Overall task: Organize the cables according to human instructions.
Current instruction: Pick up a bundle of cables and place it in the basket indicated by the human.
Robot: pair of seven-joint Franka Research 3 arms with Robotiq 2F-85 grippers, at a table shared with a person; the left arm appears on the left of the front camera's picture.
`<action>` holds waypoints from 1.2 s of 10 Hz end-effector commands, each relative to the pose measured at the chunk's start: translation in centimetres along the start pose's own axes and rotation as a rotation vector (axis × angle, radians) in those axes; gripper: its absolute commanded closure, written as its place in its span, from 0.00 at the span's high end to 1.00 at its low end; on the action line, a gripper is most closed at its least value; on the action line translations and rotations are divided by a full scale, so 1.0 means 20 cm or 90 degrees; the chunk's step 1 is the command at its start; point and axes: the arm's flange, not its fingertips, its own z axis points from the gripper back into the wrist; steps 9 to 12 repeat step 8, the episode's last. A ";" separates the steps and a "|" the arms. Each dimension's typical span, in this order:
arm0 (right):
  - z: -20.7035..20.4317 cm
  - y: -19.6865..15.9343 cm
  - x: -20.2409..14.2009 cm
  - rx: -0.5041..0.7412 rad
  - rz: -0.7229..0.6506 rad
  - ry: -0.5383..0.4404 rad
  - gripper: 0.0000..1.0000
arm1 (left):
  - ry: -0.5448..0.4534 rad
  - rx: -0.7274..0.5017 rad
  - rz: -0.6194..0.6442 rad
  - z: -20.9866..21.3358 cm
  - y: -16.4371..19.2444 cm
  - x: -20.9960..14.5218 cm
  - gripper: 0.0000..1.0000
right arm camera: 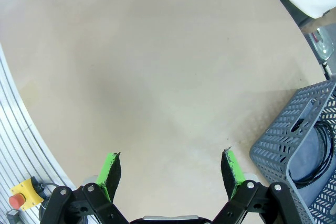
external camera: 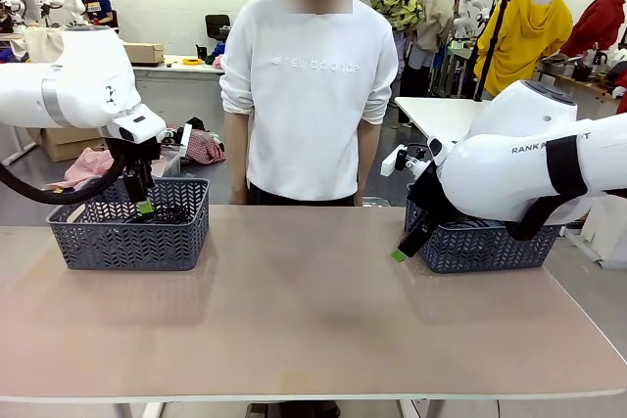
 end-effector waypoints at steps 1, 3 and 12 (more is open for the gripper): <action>0.01 0.01 -0.01 -0.005 -0.003 0.003 1.00 | -0.002 0.006 -0.004 -0.01 0.00 -0.01 0.92; 0.01 0.01 -0.01 -0.005 -0.003 0.003 1.00 | -0.002 0.006 -0.004 -0.01 0.00 -0.01 0.92; 0.01 0.01 -0.01 -0.005 -0.003 0.003 1.00 | -0.002 0.006 -0.004 -0.01 0.00 -0.01 0.92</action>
